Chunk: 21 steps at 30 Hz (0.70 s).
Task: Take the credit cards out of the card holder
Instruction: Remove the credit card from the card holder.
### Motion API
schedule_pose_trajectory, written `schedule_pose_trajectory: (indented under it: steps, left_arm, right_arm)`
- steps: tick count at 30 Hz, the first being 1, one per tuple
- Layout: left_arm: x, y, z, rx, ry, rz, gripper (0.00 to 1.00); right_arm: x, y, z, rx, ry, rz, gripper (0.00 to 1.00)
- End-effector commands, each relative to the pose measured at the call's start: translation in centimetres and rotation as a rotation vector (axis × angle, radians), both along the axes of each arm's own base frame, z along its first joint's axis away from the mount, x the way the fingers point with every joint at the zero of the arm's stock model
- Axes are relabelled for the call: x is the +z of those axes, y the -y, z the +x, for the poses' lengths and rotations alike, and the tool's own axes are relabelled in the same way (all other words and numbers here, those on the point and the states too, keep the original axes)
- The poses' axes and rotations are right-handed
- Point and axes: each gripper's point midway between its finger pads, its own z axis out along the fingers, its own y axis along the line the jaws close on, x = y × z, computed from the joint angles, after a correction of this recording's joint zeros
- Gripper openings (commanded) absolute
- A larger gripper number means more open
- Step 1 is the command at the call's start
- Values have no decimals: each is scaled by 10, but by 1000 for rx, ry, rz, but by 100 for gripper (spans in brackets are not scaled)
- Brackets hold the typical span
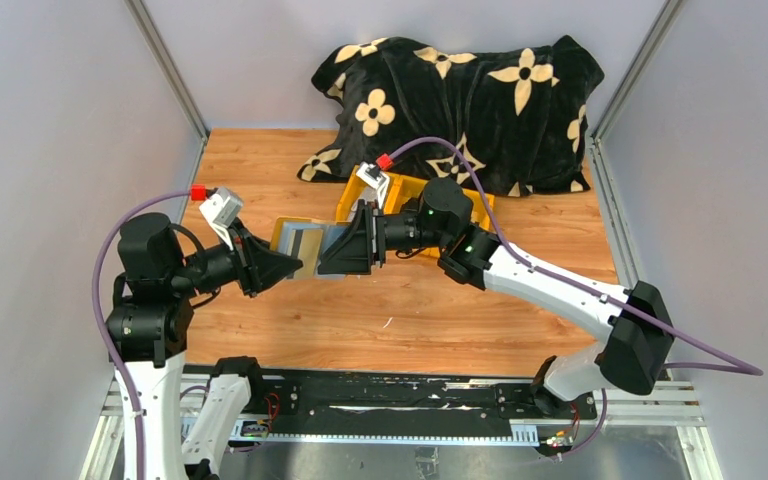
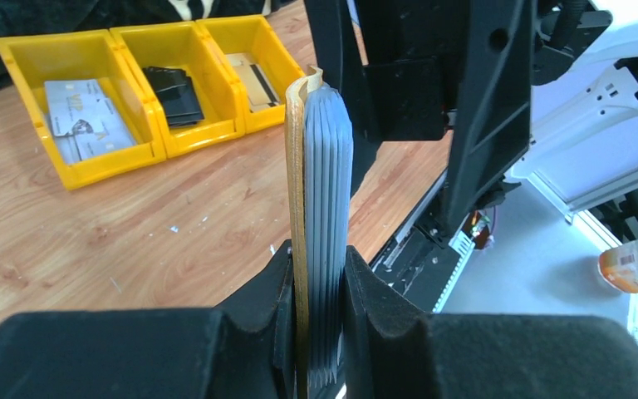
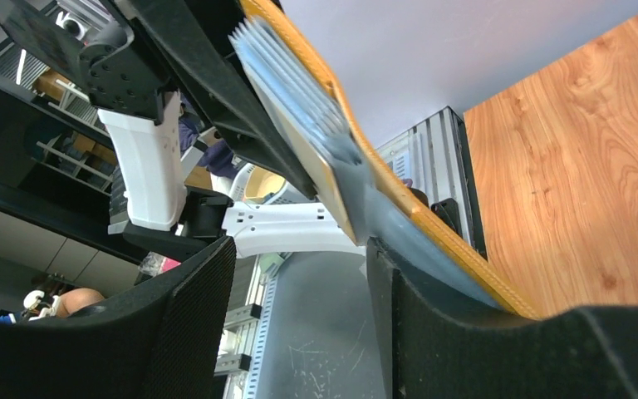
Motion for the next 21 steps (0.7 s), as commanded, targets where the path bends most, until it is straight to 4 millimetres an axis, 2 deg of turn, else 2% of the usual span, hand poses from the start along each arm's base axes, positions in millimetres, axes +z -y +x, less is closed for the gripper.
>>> schedule_pose_trajectory:
  steps: [1, 5, 9, 11, 14, 16, 19, 21]
  left_arm:
    - [18, 10, -20, -96, 31, -44, 0]
    - [21, 14, -29, -138, 32, -61, 0]
    - [17, 15, -33, -152, 22, -69, 2]
    - [16, 15, -33, -153, 19, -70, 4]
    - [17, 16, -34, -155, 20, -71, 7]
    - [20, 17, -36, -171, 21, -77, 11]
    - [24, 20, -43, -218, 15, -96, 18]
    - [27, 23, -48, -261, -4, -118, 26]
  right_arm:
    - [1, -7, -2, -2, 34, -10, 62]
    - [10, -12, -1, -8, 37, 15, 58]
    - [25, -13, -4, 9, 27, 73, 49]
    - [30, -13, -7, 25, 16, 101, 40]
    - [33, -12, -10, 45, 7, 126, 20]
    - [31, -11, -11, 44, 0, 125, 11]
    - [30, -8, -12, 43, 4, 134, 2]
    - [31, -5, -14, 47, 9, 144, 0]
